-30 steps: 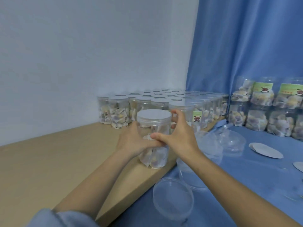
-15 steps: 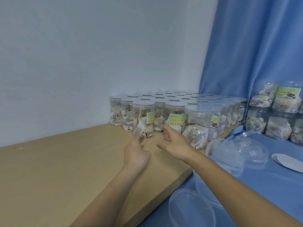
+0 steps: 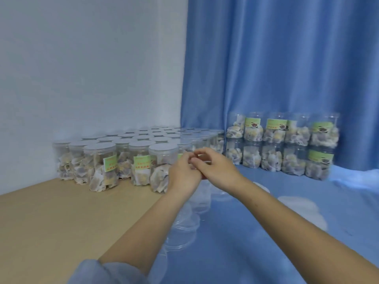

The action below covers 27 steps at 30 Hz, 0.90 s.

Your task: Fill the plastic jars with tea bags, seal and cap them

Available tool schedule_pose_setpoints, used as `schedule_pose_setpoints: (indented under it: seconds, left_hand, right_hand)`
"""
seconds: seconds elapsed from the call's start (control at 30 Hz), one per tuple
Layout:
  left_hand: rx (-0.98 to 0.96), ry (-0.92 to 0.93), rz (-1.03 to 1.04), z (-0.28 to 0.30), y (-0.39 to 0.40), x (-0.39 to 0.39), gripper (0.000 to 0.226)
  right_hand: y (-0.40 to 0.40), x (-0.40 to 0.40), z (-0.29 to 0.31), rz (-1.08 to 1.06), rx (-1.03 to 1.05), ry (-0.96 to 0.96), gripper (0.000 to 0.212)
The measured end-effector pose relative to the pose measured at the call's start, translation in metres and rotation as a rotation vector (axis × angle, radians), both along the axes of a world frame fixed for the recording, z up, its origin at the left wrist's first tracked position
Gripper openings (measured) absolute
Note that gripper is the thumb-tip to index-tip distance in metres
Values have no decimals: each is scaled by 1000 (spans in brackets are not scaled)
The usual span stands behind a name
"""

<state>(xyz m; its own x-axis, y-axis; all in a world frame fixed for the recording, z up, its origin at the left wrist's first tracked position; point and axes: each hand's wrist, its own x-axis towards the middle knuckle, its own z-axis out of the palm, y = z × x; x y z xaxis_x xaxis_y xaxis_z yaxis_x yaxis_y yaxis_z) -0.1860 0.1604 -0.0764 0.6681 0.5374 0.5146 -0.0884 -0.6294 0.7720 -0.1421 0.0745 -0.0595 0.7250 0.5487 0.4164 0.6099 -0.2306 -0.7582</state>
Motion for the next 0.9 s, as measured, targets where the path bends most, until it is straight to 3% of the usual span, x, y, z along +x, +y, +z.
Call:
schedule_pose_setpoints:
  seconds: [0.2, 0.43, 0.63, 0.77, 0.9]
  left_hand:
    - [-35, 74, -293, 17, -113, 64, 21]
    - [-62, 210, -543, 18, -209, 123, 15]
    - [-314, 316, -688, 21, -247, 197, 24]
    - [-434, 334, -714, 25, -247, 267, 33]
    - [-512, 426, -721, 44, -245, 329, 8]
  right_hand:
    - [-124, 44, 9, -220, 41, 22, 19]
    - [-228, 87, 3, -390, 58, 69, 26]
    - [-264, 148, 0, -497, 138, 57, 52]
    - [-268, 213, -7, -550, 133, 44, 59]
    - [-265, 274, -1, -600, 89, 160, 71]
